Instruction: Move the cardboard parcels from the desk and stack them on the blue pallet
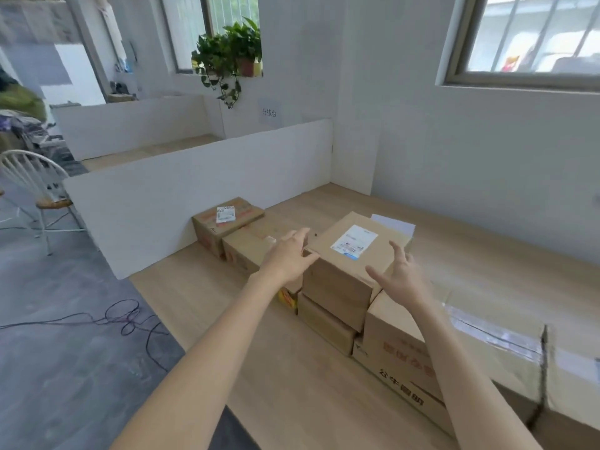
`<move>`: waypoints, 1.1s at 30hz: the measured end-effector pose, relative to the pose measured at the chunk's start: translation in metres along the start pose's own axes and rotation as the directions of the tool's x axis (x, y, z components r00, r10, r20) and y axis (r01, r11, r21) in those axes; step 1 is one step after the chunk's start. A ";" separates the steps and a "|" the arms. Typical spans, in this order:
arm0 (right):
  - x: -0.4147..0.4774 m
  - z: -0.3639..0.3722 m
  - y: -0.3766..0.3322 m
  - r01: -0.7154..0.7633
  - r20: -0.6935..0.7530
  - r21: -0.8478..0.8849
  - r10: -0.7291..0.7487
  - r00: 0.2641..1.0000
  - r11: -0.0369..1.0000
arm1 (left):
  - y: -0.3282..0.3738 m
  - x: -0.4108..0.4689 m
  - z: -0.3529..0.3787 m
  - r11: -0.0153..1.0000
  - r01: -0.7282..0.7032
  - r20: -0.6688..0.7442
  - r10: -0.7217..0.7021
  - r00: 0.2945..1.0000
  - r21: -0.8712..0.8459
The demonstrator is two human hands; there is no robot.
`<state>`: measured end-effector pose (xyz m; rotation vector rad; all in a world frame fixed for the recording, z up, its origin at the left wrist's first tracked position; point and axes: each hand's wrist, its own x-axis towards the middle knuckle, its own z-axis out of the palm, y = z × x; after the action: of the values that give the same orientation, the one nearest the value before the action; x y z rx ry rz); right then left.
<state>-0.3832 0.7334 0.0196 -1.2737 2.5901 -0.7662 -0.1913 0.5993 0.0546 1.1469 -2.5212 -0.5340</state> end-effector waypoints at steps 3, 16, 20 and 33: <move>0.010 0.011 0.001 -0.083 0.045 -0.059 0.086 0.995 0.995 | -0.011 0.035 0.012 0.999 -0.046 0.069 0.044 0.997 0.029; 0.025 0.070 -0.010 -0.325 0.084 -0.038 0.328 0.941 0.945 | -0.070 0.127 0.058 0.952 -0.299 0.464 0.240 0.853 0.058; 0.026 0.085 -0.016 -0.349 0.060 -0.074 0.353 0.934 0.934 | -0.080 0.142 0.064 0.925 -0.380 0.478 0.340 0.810 -0.014; 0.032 0.084 -0.030 -0.391 -0.057 0.044 0.393 0.918 0.919 | -0.089 0.164 0.069 0.867 -0.457 0.418 0.496 0.761 -0.197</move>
<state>-0.3528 0.6620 -0.0345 -0.6886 2.7398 -0.7730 -0.2664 0.4327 -0.0254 0.3175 -2.9986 -0.8302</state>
